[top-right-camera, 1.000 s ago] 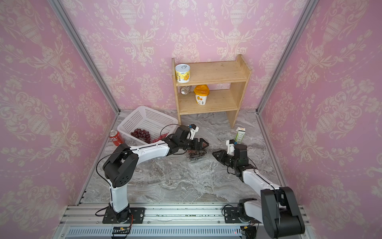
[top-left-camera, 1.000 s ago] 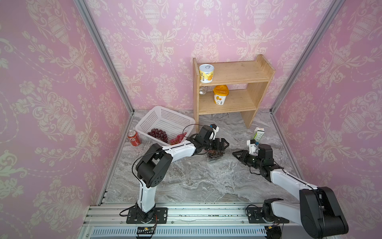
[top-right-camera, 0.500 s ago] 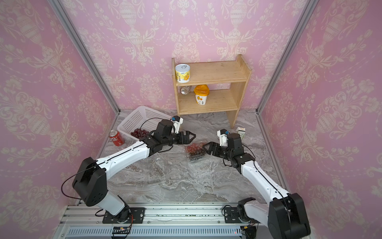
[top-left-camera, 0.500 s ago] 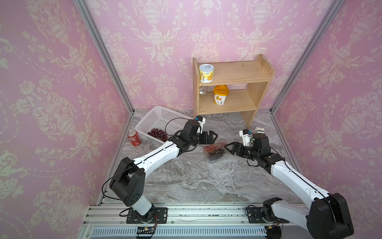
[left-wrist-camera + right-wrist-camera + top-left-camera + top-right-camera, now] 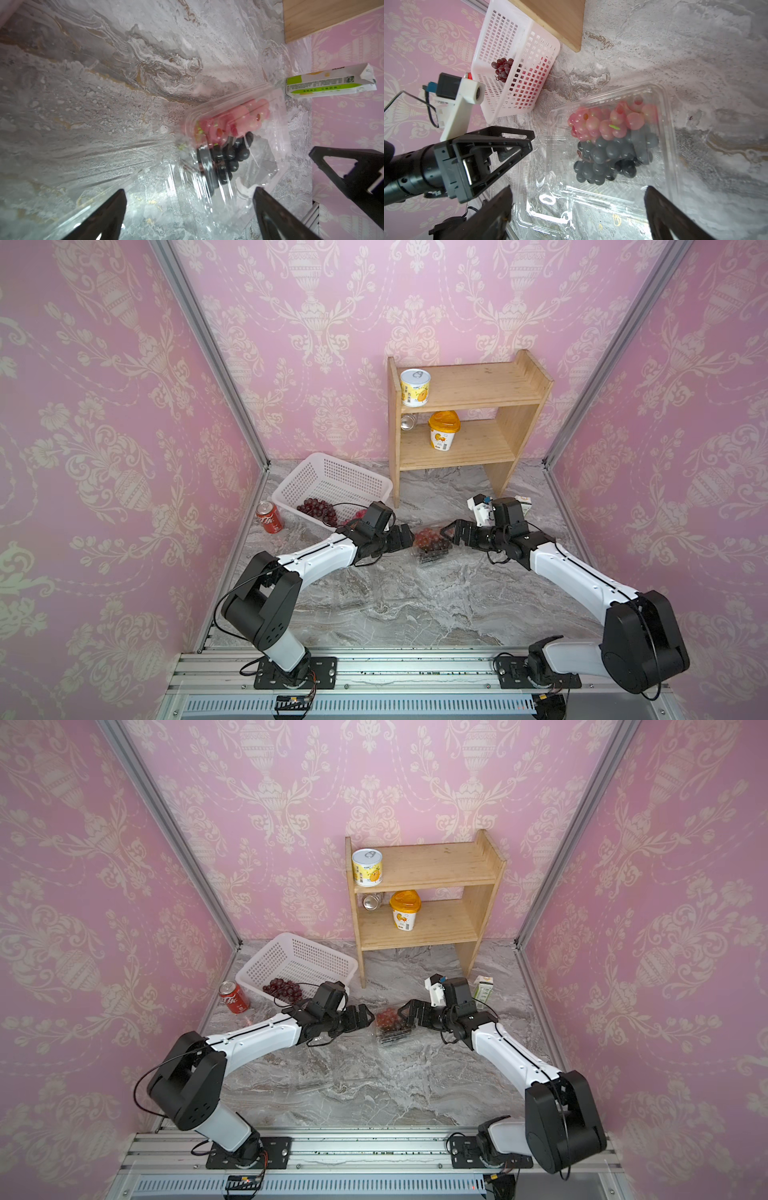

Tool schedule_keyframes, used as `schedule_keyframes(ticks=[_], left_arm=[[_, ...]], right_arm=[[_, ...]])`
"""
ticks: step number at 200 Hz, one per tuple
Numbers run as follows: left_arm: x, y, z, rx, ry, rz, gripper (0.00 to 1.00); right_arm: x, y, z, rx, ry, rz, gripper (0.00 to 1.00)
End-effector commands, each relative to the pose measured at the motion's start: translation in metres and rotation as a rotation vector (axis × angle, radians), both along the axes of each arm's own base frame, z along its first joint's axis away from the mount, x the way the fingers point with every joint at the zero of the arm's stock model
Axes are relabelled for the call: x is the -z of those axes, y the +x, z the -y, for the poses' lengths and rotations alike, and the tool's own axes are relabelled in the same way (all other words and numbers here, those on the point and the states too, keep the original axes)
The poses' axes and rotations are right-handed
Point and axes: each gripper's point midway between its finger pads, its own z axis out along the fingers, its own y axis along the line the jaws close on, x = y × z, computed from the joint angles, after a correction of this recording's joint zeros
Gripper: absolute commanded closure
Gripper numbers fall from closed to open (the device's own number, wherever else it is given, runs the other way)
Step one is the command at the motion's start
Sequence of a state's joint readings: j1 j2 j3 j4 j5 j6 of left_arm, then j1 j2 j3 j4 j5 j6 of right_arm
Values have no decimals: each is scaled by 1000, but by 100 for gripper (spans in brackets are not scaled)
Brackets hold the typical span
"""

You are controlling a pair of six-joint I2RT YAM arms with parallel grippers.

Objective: Pack grapes into containers
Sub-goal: Adjust the packing box at the center of the board.

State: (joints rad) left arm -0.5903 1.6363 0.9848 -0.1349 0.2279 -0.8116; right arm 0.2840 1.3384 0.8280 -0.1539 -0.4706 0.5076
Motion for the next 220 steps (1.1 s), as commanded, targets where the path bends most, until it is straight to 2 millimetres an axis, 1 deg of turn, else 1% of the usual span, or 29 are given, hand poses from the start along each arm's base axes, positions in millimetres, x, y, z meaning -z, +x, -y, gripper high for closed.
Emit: schedule_keyframes(ticks=[1, 27, 47, 71, 97, 119, 141, 164, 172, 182, 205, 220], left_arm=[[2, 7, 12, -7, -49, -30, 4], [5, 14, 28, 28, -78, -32, 4], [7, 17, 46, 68, -109, -33, 4], [3, 23, 68, 109, -140, -13, 4], [1, 33, 82, 124, -170, -6, 4], [-4, 42, 95, 143, -185, 7, 4], [-11, 50, 106, 158, -197, 23, 4], [-25, 57, 118, 181, -220, 54, 4], [-29, 57, 117, 190, -213, 59, 4], [-32, 56, 109, 188, -183, 67, 4], [-29, 48, 76, 152, -127, 48, 4], [-25, 39, 57, 124, -112, 33, 4]], right_arm=[[0, 3, 3, -1, -42, 12, 0], [3, 1, 6, 8, -53, 10, 0], [6, 0, 10, 19, -55, 6, 0], [10, 0, 17, 39, -51, -2, 0], [11, 0, 25, 59, -47, -11, 0], [12, 0, 32, 77, -55, -11, 0], [13, 0, 45, 120, -61, -17, 0], [12, -1, 57, 163, -46, -20, 0], [12, -3, 58, 162, -46, -24, 0], [11, -4, 59, 159, -59, -27, 0], [3, -6, 57, 145, -90, -10, 0], [-3, -6, 51, 124, -96, 12, 0]])
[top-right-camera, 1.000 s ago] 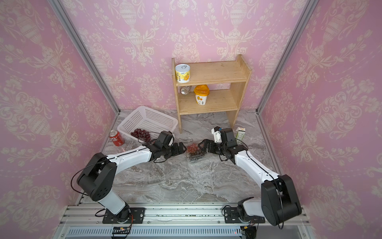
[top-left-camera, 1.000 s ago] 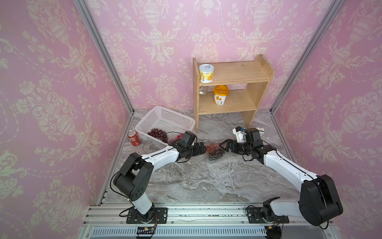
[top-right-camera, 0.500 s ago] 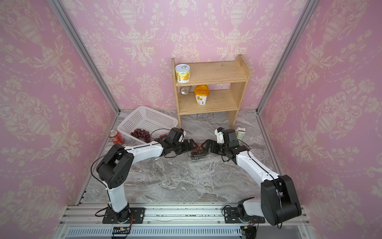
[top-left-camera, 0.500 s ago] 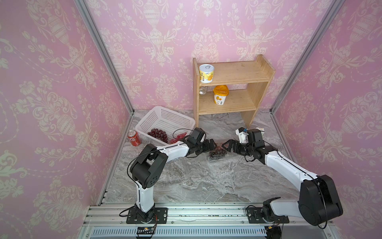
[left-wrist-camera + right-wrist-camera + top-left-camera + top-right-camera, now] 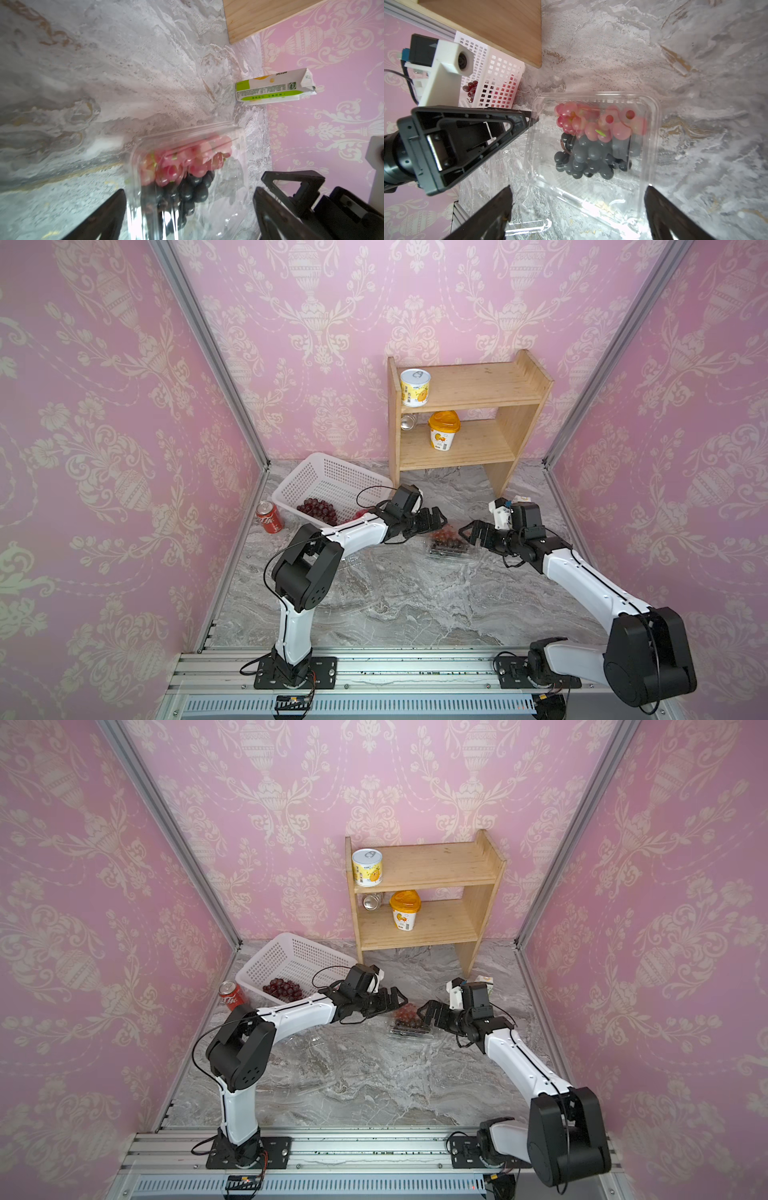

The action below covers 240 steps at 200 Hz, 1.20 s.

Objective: Pack grapes into containers
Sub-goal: Adjust the packing box at the center of the board, then close the packing box at the center of the board.

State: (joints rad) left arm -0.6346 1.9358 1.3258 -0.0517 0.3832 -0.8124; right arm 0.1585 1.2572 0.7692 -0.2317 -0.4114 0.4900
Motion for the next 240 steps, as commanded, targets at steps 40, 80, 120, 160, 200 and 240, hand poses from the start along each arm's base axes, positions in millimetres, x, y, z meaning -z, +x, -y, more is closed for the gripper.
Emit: schedule_keyframes(ticks=[40, 80, 120, 160, 200, 240], left_arm=[[1, -40, -59, -44, 55, -41, 6], [3, -61, -52, -27, -54, -127, 17], [4, -71, -53, -36, -104, -147, 30], [4, -74, -33, 9, -179, -158, 46], [15, -76, -22, 30, -188, -182, 49], [24, -83, -32, 13, -158, -196, 50]], right_arm=[[-26, 2, -40, -126, -20, 67, 0], [-27, 13, -65, -163, 6, 59, 0], [-21, 22, -69, -150, 23, 40, 0], [-19, 25, -69, -146, 16, 42, 0], [-23, 27, -63, -135, -16, 57, 0], [-28, 32, -54, -119, -43, 60, 0]])
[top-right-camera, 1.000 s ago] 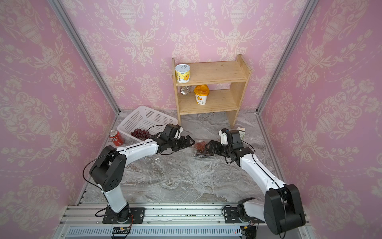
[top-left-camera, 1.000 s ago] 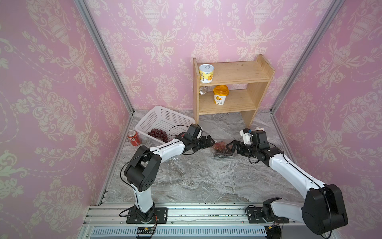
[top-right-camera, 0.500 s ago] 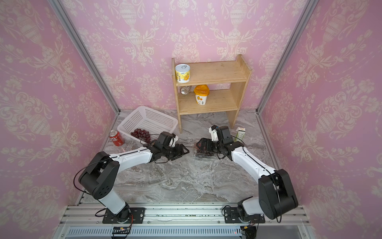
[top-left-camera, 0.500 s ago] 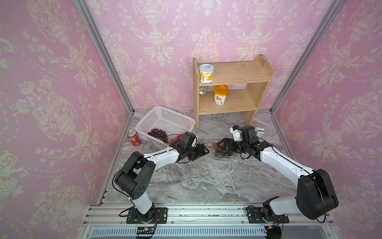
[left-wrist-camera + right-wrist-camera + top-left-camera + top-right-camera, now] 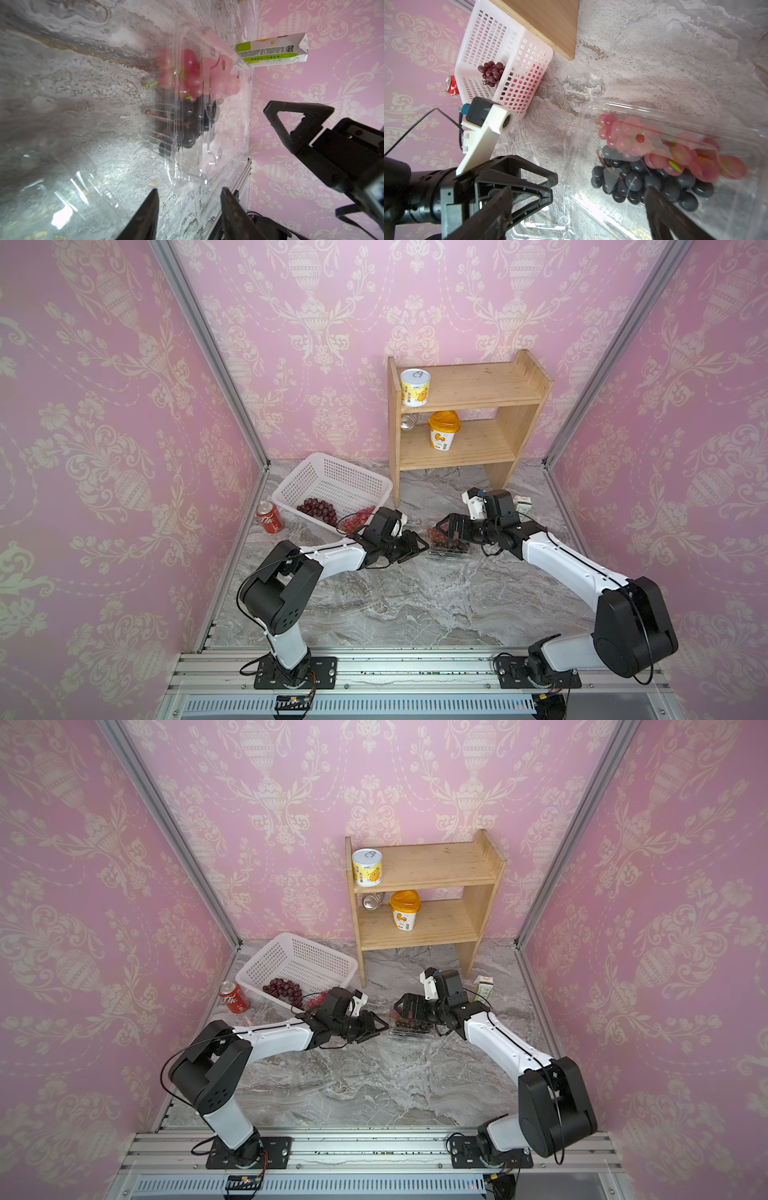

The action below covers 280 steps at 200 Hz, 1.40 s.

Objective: Pack grapes into containers
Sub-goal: Close the packing box at the center of the board.

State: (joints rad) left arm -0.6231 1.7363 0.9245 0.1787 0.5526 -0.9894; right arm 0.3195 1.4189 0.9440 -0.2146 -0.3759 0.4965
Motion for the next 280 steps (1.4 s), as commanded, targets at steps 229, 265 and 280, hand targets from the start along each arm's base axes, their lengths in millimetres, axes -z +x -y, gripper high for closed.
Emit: schedule_keyframes(ticks=[229, 265, 280], left_arm=[[27, 7, 7, -64, -80, -8, 69], [28, 12, 7, -79, -97, 2, 73], [30, 14, 7, -85, -99, 1, 73]], right_arm=[[3, 12, 32, 67, -54, 12, 1], [4, 16, 36, 66, -61, 7, 1], [2, 19, 35, 55, -68, 12, 1]])
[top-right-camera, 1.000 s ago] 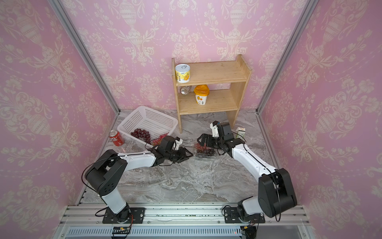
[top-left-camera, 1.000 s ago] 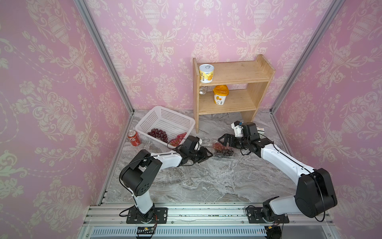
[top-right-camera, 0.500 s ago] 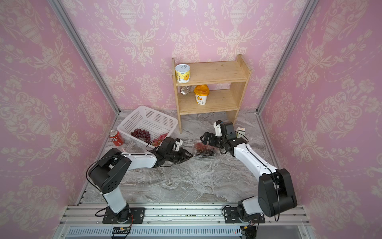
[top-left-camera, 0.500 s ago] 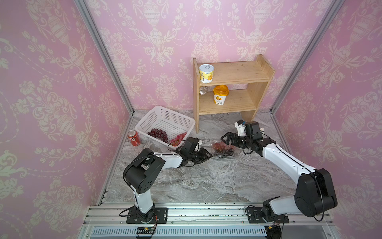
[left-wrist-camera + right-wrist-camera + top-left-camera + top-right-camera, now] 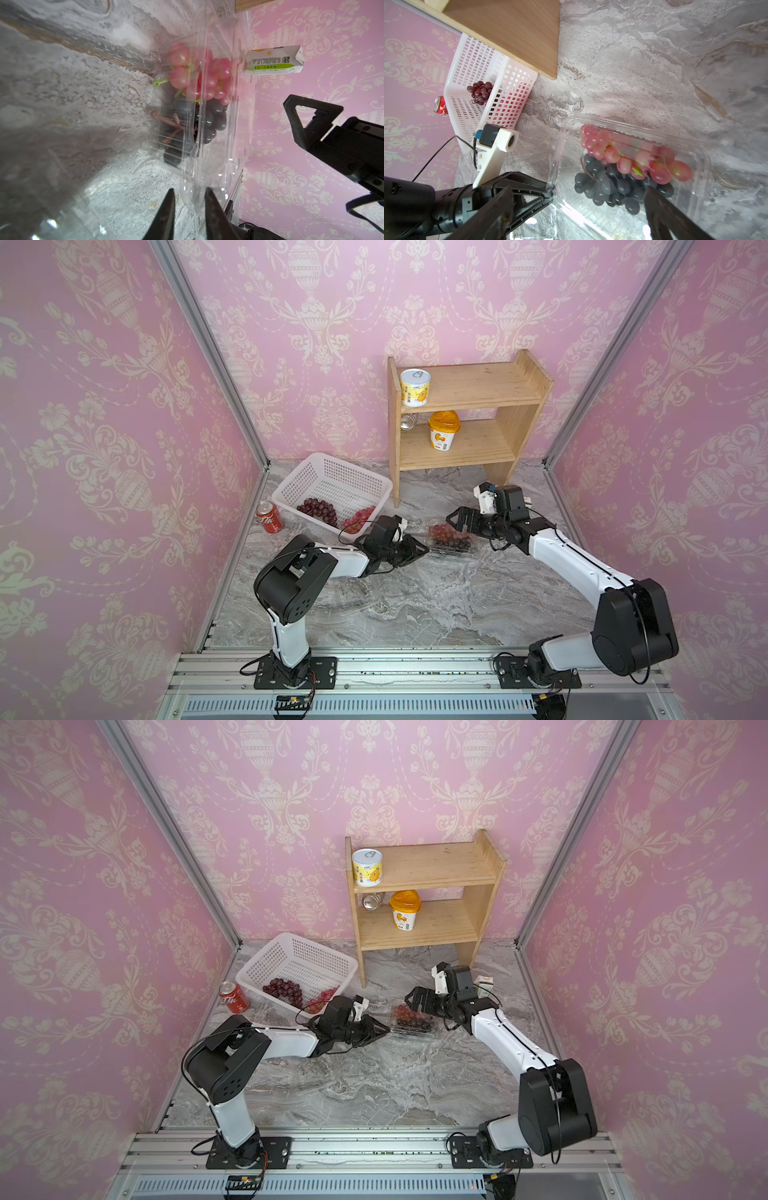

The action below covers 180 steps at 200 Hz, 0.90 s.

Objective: Pack grapes into containers
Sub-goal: Close the packing box at the center of the board.

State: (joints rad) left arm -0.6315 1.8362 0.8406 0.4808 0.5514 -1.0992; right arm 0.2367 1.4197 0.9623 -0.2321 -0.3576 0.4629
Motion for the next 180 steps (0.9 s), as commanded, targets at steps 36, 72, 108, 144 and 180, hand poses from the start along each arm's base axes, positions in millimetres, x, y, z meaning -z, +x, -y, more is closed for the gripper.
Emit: schedule_keyframes(ticks=[36, 72, 108, 144, 180], left_arm=[[13, 8, -5, -48, -13, -8, 76], [15, 8, -6, -51, -7, -6, 76], [18, 9, -5, -48, 0, -8, 76], [18, 10, -5, -49, 3, -7, 77], [18, 11, -6, -49, 7, -1, 79]], right_arm=[[8, 8, -12, -108, -76, -37, 1], [8, 15, -25, -156, -164, 8, 1], [25, 25, -23, -147, -207, -12, 2], [38, 27, -19, -131, -233, -23, 2], [44, 26, -21, -136, -225, -35, 2]])
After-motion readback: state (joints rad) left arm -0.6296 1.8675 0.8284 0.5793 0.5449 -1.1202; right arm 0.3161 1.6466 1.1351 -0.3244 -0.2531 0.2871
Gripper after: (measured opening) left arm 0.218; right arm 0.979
